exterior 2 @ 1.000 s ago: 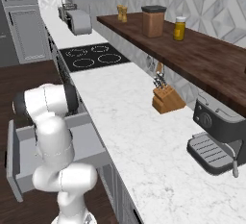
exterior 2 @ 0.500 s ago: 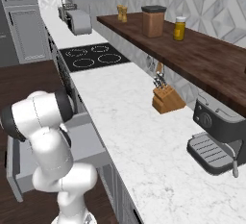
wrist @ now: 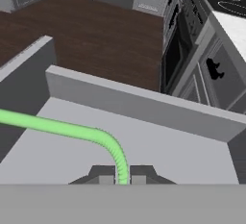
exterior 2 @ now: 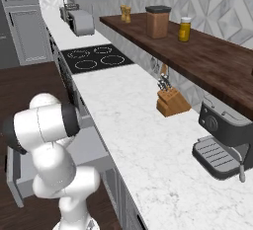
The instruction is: Take a straw from the drawer in front and place it inside the glass cup on the dining counter.
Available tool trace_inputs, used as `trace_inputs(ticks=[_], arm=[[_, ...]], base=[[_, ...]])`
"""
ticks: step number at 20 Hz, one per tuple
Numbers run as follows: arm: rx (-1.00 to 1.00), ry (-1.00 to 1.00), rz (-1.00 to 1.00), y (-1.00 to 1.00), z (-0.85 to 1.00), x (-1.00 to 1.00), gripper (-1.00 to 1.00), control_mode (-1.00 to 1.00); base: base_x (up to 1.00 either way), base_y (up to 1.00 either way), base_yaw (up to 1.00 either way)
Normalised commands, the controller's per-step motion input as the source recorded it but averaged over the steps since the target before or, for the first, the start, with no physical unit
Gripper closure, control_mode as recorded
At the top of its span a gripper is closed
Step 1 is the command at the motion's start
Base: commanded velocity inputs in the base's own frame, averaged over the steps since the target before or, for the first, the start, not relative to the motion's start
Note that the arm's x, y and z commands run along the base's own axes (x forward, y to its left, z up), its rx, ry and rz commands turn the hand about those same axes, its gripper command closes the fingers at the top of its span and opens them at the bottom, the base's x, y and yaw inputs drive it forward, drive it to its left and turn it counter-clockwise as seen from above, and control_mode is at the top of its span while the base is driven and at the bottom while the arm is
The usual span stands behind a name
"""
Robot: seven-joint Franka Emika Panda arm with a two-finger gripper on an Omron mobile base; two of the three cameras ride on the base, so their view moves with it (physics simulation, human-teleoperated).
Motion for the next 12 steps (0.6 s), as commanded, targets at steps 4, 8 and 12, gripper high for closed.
trace_inputs(ticks=[4, 8, 12], arm=[[0.0, 0.06, -0.06, 0.0, 1.0, 0.01, 1.0, -1.0], [0.0, 0.12, -0.1, 0.0, 1.0, 0.0, 1.0, -1.0], [0.0, 0.13, -0.12, 0.01, 1.0, 0.02, 1.0, -1.0]], base=[[0.0, 0.0, 0.0], [0.0, 0.0, 0.0], [0.0, 0.0, 0.0]])
